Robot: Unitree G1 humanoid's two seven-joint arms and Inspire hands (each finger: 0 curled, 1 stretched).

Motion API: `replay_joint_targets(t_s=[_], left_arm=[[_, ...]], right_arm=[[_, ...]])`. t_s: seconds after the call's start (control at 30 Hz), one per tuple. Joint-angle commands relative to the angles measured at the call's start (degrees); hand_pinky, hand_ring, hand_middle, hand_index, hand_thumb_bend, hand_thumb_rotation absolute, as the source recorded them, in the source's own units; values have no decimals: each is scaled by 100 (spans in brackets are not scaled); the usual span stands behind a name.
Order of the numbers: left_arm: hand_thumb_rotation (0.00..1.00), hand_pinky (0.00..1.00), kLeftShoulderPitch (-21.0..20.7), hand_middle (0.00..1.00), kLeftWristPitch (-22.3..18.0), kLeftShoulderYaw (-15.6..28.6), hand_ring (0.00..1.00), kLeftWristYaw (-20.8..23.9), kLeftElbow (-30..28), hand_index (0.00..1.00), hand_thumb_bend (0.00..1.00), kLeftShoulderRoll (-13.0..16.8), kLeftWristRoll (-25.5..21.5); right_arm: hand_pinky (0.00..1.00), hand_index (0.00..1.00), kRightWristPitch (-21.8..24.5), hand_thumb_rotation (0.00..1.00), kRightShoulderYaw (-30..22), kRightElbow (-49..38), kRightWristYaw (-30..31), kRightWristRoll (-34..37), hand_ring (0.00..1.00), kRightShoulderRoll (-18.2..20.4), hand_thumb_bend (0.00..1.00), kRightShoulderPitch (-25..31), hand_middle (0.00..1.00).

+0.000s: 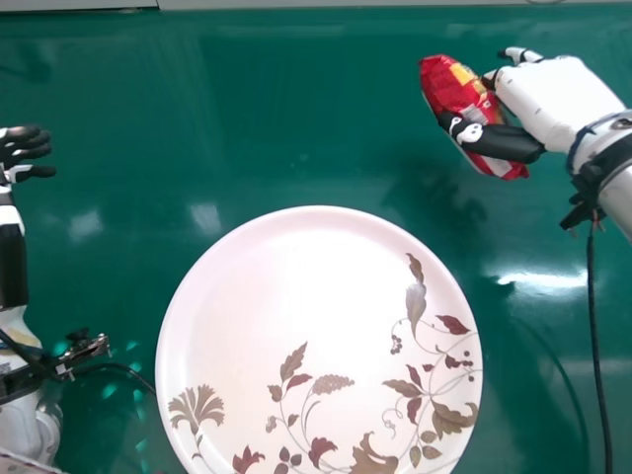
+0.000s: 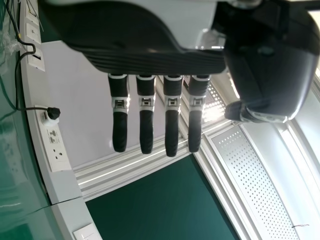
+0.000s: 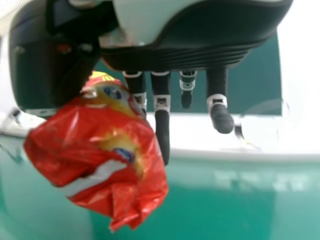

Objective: Pick up biscuit and place it in the plate

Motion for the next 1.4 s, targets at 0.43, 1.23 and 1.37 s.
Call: replay_joint_targets(t_s=[0.43, 1.23, 1.37], left_arm=[[60, 54, 169, 69, 192, -3, 67, -26, -138, 69, 32, -85, 20], [59, 55, 291, 69, 280, -9, 67, 1, -343, 69, 32, -176, 93], [57, 55, 300, 69, 295, -23, 67, -17, -372, 69, 31, -203, 79]], right_arm=[[13, 48, -313, 0, -968, -2719, 1159, 1033, 44, 84, 51, 946, 46], [10, 48, -916, 0, 139, -2893, 2041, 1589, 44, 769, 51, 2489, 48], [10, 48, -957, 0, 326, -2716, 2094, 1512, 43, 794, 51, 2635, 47]])
